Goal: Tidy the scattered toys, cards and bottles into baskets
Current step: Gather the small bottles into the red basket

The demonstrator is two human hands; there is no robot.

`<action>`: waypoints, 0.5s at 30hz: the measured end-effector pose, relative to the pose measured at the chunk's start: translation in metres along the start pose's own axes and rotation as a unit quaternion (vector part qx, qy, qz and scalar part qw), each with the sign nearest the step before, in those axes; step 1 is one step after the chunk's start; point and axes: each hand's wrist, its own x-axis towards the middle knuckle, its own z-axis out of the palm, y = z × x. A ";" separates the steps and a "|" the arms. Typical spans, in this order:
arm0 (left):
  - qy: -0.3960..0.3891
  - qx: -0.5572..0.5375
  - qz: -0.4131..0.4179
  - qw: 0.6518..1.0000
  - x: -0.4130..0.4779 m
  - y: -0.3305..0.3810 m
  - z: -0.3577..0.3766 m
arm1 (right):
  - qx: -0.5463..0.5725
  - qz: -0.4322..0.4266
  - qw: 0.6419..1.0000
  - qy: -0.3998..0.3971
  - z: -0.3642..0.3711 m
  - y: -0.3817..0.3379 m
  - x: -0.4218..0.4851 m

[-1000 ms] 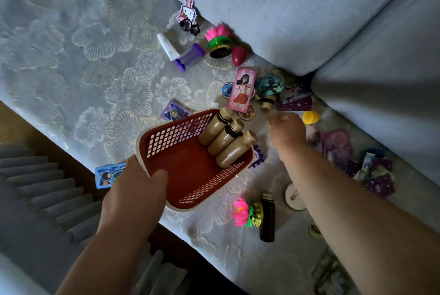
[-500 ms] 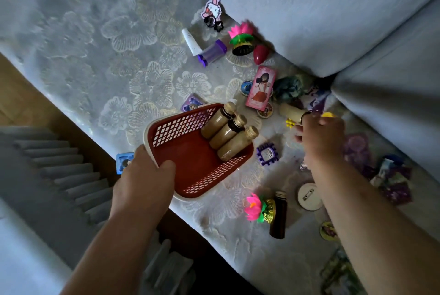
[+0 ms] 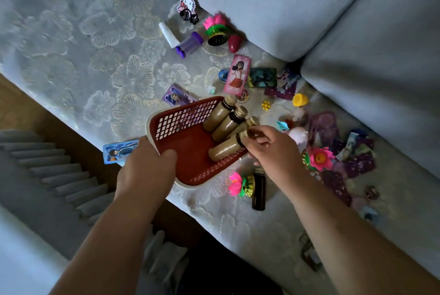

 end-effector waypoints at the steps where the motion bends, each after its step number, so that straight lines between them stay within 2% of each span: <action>1: -0.004 -0.005 0.000 1.000 -0.002 -0.001 0.002 | 0.000 -0.005 1.000 0.014 0.000 0.007 -0.003; 3: -0.005 -0.004 0.002 1.000 -0.007 -0.003 0.004 | -0.027 0.001 0.997 0.071 -0.003 0.031 -0.006; 5: 0.003 0.006 -0.003 1.000 -0.011 -0.005 0.003 | -0.081 0.047 0.990 0.103 -0.004 0.062 -0.007; 9: 0.014 0.019 -0.004 1.000 -0.014 -0.010 0.002 | -0.187 0.173 0.967 0.002 0.009 0.105 -0.015; 15: 0.018 0.032 -0.012 0.999 -0.015 -0.027 0.006 | -0.234 0.196 0.951 -0.057 0.028 0.118 0.006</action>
